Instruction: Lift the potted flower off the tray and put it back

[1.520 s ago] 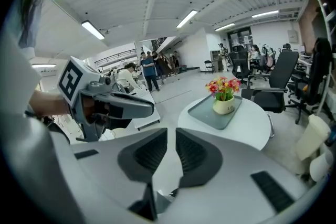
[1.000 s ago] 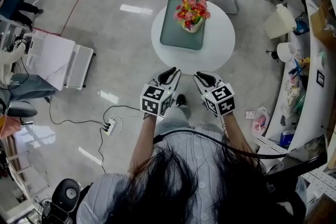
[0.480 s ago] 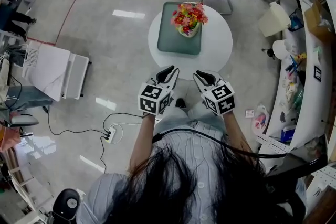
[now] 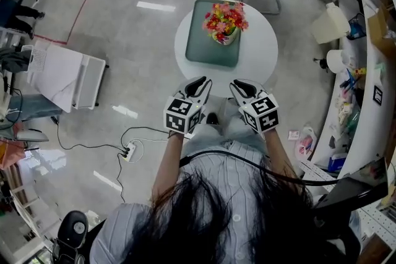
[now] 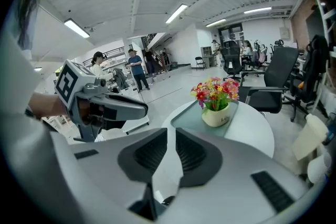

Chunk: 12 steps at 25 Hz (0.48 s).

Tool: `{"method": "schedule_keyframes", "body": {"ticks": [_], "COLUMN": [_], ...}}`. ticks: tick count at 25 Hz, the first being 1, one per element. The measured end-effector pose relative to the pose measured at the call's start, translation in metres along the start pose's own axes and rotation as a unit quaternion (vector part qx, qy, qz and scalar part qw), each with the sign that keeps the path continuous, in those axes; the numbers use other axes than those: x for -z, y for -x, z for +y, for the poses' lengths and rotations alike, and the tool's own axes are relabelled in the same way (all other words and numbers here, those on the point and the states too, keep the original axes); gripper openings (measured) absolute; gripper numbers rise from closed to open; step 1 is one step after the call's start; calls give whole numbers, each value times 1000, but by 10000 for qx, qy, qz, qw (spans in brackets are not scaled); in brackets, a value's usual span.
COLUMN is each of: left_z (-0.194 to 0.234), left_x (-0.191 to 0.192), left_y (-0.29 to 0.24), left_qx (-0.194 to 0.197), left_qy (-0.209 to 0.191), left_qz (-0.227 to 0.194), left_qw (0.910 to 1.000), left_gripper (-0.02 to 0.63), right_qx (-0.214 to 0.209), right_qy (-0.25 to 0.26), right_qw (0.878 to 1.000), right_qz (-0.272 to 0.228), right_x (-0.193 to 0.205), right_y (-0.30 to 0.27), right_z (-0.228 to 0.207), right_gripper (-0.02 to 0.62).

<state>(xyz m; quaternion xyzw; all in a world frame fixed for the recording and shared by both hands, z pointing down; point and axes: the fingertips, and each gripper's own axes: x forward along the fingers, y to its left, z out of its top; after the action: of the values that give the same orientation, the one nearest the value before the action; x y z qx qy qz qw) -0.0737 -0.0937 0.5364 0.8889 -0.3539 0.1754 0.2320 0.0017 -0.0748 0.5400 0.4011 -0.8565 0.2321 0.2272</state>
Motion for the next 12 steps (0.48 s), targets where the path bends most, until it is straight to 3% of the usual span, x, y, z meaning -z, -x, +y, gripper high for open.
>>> {"method": "schedule_keyframes", "body": {"ticks": [12], "left_z": [24], "left_x": [-24], "left_y": [-51], "left_qx": [-444], "left_qy": [373], "left_qz": [-9], "left_qw": [9983], "left_gripper": [62], "right_qx": [-432], "right_qy": [242], "right_qw": [9986], "right_qz": [175], "right_x": [-35], "right_y": [-36], "right_z": [-60], "right_gripper": [64]}}
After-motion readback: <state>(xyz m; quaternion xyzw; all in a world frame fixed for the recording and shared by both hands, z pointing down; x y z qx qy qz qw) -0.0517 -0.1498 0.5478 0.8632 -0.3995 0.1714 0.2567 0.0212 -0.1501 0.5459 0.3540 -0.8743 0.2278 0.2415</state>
